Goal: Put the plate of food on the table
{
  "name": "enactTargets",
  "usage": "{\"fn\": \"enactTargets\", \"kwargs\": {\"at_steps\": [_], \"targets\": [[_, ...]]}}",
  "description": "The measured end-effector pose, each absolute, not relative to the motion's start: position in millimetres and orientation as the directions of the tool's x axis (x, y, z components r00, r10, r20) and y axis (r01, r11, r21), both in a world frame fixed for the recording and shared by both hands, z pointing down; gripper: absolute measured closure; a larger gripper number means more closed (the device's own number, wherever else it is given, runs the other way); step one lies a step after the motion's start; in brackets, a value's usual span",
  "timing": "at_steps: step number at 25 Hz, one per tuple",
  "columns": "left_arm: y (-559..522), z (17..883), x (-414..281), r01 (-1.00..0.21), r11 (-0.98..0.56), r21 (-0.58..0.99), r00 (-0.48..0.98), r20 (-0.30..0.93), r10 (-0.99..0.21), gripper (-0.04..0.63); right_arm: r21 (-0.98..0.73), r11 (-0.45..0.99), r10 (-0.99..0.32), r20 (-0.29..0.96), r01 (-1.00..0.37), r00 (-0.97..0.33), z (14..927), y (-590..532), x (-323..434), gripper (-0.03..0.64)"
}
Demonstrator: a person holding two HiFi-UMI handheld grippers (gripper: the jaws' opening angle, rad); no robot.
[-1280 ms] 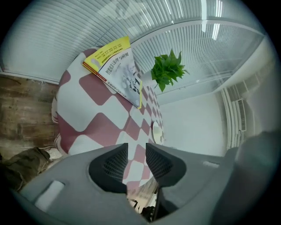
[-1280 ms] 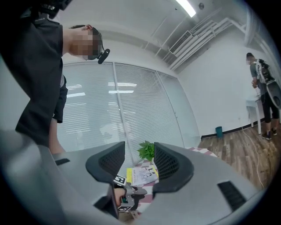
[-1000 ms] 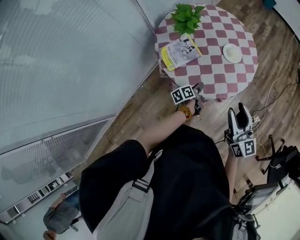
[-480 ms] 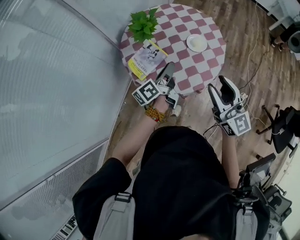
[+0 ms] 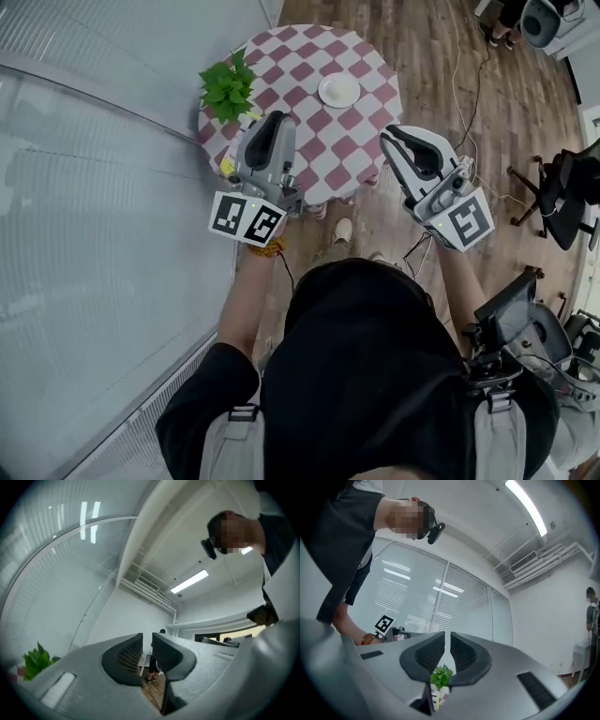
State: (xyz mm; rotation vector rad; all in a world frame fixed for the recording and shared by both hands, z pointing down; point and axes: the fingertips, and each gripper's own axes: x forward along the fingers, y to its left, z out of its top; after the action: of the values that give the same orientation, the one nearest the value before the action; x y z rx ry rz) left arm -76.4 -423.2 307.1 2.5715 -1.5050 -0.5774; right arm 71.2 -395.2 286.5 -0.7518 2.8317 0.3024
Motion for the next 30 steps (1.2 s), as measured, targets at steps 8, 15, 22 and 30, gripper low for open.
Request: {"fn": "enactTargets", "kwargs": {"at_steps": [8,15,22,30], "targets": [[-406,329,-43,-0.854,-0.517,0.051,0.499,-0.198,-0.844,0.574,0.137,0.821,-0.537,-0.143,-0.554,-0.831,324,-402,62,0.586],[-399,368,-31,-0.86,-0.511,-0.001,0.507,-0.119,-0.853,0.589,0.108,0.826,-0.54,-0.124,-0.553,-0.832,358,-397,62,0.586],[-388,409,-18,-0.849,-0.525,-0.058,0.528,-0.074,-0.846,0.589,0.086,0.836,-0.535,-0.089,-0.542,-0.84,399,-385,63,0.588],[-381,459,-10,-0.851,-0.523,-0.053,0.524,-0.004,-0.852,0.589,0.058,0.855,-0.515,-0.004,-0.515,-0.857,444,-373,58,0.591]]}}
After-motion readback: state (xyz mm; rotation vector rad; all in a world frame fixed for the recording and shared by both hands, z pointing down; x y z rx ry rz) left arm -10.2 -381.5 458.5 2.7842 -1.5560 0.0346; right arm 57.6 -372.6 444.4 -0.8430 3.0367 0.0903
